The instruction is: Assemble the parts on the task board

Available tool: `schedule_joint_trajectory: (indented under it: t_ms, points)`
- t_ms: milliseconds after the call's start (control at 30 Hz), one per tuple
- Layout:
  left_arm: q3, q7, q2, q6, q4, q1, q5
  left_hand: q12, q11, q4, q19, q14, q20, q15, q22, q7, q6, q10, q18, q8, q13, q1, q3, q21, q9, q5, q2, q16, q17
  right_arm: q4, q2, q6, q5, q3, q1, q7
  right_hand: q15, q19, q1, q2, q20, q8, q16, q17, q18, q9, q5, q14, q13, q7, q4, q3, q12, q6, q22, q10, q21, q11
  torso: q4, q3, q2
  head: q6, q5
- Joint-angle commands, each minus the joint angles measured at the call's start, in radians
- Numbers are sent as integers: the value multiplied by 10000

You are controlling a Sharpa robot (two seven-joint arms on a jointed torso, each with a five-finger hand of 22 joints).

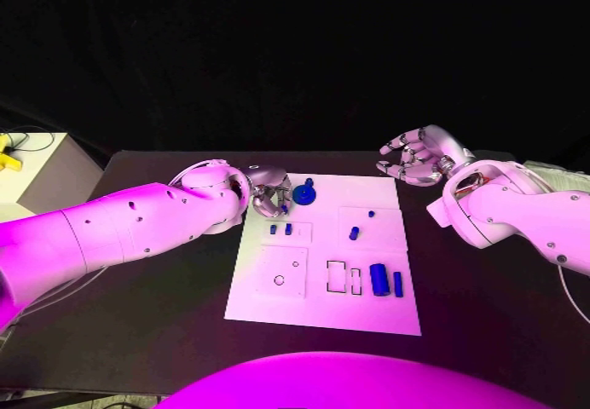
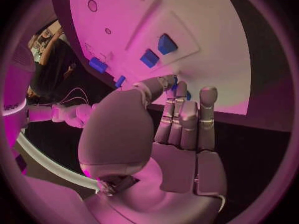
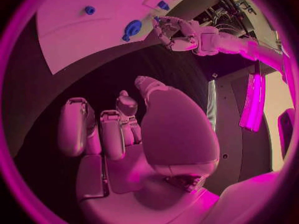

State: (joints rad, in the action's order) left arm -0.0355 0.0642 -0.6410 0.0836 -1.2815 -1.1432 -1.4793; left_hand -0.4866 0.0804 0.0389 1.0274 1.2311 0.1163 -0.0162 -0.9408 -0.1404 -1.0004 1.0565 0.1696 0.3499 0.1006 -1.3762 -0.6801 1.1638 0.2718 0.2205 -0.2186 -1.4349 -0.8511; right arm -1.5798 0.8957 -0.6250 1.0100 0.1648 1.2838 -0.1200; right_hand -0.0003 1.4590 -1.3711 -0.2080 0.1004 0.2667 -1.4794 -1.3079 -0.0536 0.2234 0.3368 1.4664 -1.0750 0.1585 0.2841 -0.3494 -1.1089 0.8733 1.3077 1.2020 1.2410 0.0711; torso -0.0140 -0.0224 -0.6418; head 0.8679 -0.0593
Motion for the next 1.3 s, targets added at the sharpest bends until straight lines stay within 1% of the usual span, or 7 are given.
schedule_joint_trajectory:
  t_ms: [33,167,300,467,700,1033,1300]
  points:
    - [1,51,63,-90,62,7,-140,45,6,41,-22,26,6,-3,6,-27,-48,35,-81,-51,-8,52,-6,-18,13,-40,32,-38,0,-8,-7,78,88,-2,-6,105,-64,-23,33,-26,-54,56,59,-1035,-143,-9,33,607,8,3,6,-31,54,-40,952,33,-40,-10,3,-11,2,4,-8]
    - [-9,53,134,-95,165,29,-158,60,10,40,-33,18,5,-6,14,-31,-44,35,-78,-62,-10,54,-7,-24,13,-41,36,-34,15,-12,-7,74,102,-2,-6,96,-64,-23,33,-26,-54,56,59,-1035,-143,-9,33,607,8,3,6,-31,54,-40,952,33,-40,-10,2,-13,3,16,-9]
    - [-18,54,223,-133,260,59,-215,68,12,42,-29,13,4,-7,8,-34,-42,34,-79,-68,-12,53,-8,-20,13,-41,37,-32,24,-11,-7,83,119,-2,-7,82,-66,-23,40,-33,-56,60,68,-1027,-144,-9,36,606,25,2,4,-52,57,-40,946,42,-53,-13,6,0,-1,9,-35]
    - [-26,53,274,-224,284,71,-237,76,14,43,-36,12,4,-8,14,-37,-41,33,-77,-73,-13,52,-9,-24,13,-42,37,-32,25,-19,1,93,125,-2,-7,77,-66,-23,40,-33,-56,60,68,-1027,-144,-9,36,606,25,2,4,-52,57,-40,946,42,-53,-13,9,-5,-4,28,-35]
    - [-34,56,240,-363,211,75,-212,81,14,46,-19,15,4,-9,-9,-37,-43,38,-83,-76,-13,49,-10,-9,15,-44,41,-33,18,-19,10,97,127,-2,-8,72,-67,-22,48,-33,-57,63,68,-1027,-144,-9,36,606,26,1,7,-59,52,-38,945,51,-55,-13,-10,-9,3,47,-13]
    - [-46,118,193,-440,146,76,-206,55,-56,83,57,122,0,30,-143,18,-228,277,-109,-63,64,40,82,83,83,-82,76,-110,-187,-8,8,95,127,-1,-10,74,-67,-22,48,-33,-57,63,68,-1027,-144,-9,36,606,26,1,7,-59,52,-38,945,51,-55,-13,-1,2,4,47,-5]
    - [-49,188,159,-285,141,76,-237,-13,-99,115,99,190,-23,61,-207,46,-297,377,-119,-62,135,30,156,129,118,-88,78,-158,-314,2,9,91,127,-1,-14,70,-67,-22,48,-33,-57,63,68,-1027,-144,-9,36,606,26,1,7,-59,52,-38,945,51,-55,-13,-10,4,-1,47,2]
